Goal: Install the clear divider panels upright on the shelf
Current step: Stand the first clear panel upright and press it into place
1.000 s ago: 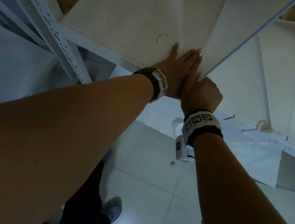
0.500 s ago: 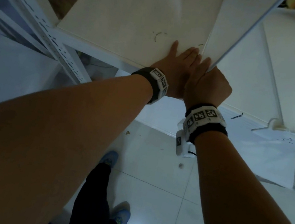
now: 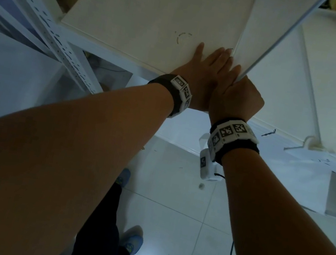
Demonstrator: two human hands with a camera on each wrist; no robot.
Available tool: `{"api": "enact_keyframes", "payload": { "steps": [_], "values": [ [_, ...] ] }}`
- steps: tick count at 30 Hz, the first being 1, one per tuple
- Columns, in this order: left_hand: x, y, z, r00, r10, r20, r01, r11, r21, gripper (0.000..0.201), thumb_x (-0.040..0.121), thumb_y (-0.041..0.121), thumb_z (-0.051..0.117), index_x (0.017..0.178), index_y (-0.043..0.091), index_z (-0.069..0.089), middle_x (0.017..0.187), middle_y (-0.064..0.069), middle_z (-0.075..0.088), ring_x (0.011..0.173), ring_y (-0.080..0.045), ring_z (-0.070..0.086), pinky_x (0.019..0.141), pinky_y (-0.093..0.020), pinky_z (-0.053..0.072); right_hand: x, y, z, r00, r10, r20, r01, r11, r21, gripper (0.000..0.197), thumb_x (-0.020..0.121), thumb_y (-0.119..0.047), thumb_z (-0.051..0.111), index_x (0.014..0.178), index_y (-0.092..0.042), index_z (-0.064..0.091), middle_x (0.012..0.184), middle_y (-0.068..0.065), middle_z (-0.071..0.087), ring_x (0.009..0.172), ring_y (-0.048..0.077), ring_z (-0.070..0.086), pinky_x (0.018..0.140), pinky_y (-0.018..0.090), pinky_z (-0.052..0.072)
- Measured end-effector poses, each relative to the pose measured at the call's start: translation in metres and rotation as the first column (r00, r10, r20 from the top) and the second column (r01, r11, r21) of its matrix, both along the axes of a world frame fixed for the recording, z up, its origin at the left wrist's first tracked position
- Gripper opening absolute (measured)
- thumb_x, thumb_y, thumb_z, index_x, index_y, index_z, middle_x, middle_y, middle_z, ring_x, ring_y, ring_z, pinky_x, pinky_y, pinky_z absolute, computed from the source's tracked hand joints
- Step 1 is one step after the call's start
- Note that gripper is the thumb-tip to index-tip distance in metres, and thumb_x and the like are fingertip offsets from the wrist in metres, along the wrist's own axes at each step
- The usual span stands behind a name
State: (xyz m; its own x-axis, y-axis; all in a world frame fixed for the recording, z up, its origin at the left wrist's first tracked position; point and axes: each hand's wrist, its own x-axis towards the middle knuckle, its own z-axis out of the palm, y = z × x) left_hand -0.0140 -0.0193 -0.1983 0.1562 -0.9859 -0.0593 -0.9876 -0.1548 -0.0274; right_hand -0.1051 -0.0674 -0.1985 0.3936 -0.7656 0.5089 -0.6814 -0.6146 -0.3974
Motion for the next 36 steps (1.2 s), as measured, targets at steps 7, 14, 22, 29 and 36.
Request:
{"api": "enact_keyframes", "payload": {
  "steps": [7,14,22,29,36],
  "values": [
    [0.002,-0.002,-0.006,0.999,-0.03,0.016,0.03,0.999,-0.014,0.077,0.095,0.051,0.029,0.151,0.0,0.016,0.159,-0.028,0.011,0.149,-0.041,0.01,0.109,-0.072,0.017,-0.006,0.003,-0.006,0.992,0.006,-0.127,0.004,0.997,0.079,0.048,0.098,-0.034,0.034,0.052,-0.021,0.033,0.043,-0.013,0.023,0.037,0.015,0.028,0.048,0.025,0.018],
    [0.001,-0.003,-0.002,1.0,-0.022,0.006,0.022,1.0,0.018,0.082,0.093,0.054,0.031,0.151,-0.002,0.014,0.159,-0.027,0.012,0.149,-0.039,0.012,0.11,-0.072,0.016,-0.008,0.002,0.0,0.996,0.07,-0.053,-0.067,0.996,0.063,0.046,0.096,-0.031,0.039,0.051,-0.021,0.036,0.043,-0.004,0.037,0.037,0.021,0.036,0.047,0.025,0.025],
    [0.003,-0.001,-0.008,0.999,-0.045,0.025,0.044,0.998,0.043,0.078,0.095,0.048,0.032,0.151,-0.003,0.014,0.159,-0.029,0.014,0.148,-0.041,0.014,0.109,-0.073,0.014,-0.005,0.005,-0.014,0.997,0.043,-0.057,-0.035,0.99,0.14,0.04,0.097,-0.034,0.036,0.061,-0.02,0.045,0.053,0.005,0.053,0.048,0.025,0.043,0.054,0.028,0.026],
    [0.005,-0.002,-0.01,0.999,-0.032,0.039,0.031,0.999,0.034,0.079,0.096,0.048,0.033,0.151,-0.004,0.012,0.159,-0.028,0.014,0.149,-0.04,0.013,0.11,-0.072,0.014,-0.005,0.005,-0.016,0.996,0.036,-0.083,-0.023,0.988,0.15,0.042,0.096,-0.039,0.028,0.064,-0.018,0.045,0.054,-0.003,0.046,0.049,0.022,0.041,0.055,0.027,0.024],
    [0.004,-0.002,-0.008,0.999,-0.013,0.036,0.01,0.998,0.069,0.079,0.096,0.05,0.033,0.152,-0.003,0.012,0.16,-0.026,0.012,0.149,-0.038,0.011,0.112,-0.071,0.012,-0.005,0.006,-0.019,0.995,0.016,-0.097,-0.006,0.995,0.104,0.046,0.095,-0.043,0.021,0.064,-0.019,0.044,0.056,-0.003,0.044,0.049,0.021,0.039,0.055,0.028,0.024]
  ]
}}
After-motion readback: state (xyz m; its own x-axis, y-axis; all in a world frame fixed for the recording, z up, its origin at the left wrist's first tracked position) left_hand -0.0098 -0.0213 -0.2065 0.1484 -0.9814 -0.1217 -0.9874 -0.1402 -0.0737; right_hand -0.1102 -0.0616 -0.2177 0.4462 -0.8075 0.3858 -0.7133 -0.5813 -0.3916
